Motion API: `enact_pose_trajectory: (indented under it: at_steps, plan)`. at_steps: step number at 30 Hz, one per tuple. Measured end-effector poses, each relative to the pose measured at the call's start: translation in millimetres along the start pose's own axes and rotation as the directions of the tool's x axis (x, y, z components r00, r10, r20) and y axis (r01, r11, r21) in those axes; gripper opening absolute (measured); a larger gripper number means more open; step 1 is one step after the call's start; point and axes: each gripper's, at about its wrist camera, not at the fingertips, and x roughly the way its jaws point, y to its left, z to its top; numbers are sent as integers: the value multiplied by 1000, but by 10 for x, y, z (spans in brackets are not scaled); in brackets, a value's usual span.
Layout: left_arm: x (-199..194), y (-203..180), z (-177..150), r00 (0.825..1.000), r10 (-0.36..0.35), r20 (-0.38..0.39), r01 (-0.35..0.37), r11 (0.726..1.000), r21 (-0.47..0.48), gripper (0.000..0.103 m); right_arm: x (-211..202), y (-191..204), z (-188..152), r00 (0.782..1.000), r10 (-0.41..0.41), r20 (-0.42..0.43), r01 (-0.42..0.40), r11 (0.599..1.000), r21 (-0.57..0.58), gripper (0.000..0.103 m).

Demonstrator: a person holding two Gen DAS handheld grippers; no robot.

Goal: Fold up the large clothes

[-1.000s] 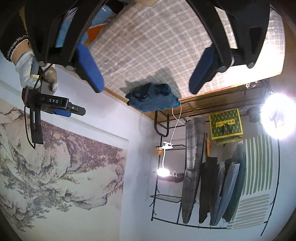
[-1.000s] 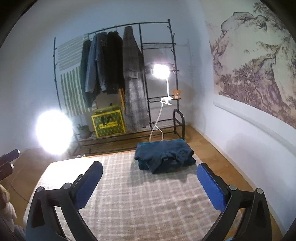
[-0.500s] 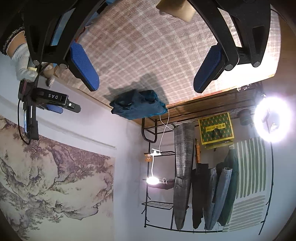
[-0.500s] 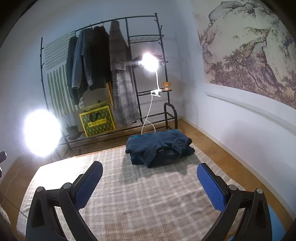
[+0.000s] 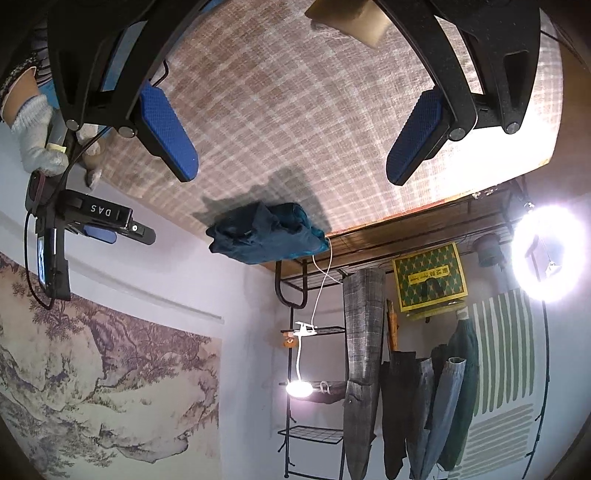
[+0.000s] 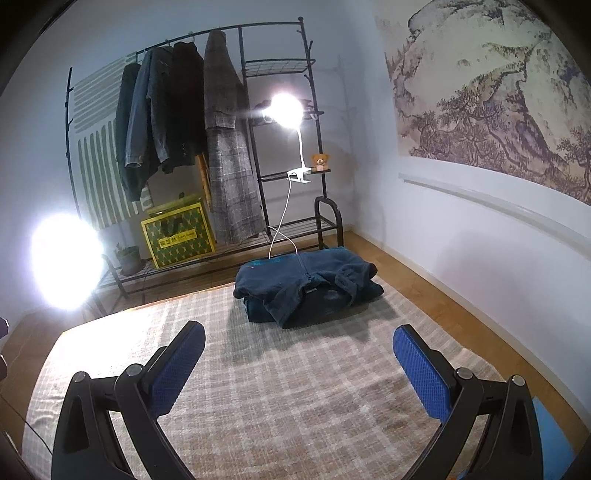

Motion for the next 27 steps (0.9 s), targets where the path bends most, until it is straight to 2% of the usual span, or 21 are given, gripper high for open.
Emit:
enact_pose_trajectory:
  at_steps: [18,27]
  plan:
    - [-20,-16,-16,1000,0,2,0,1000,2,103,77,-108,-52,999,-16,-28,17,999,34,103]
    - [-28,-21,-16,1000,1,3,-1,1000,1,103,89,-53,-69,1000,-18,-25,18,1000,6,103]
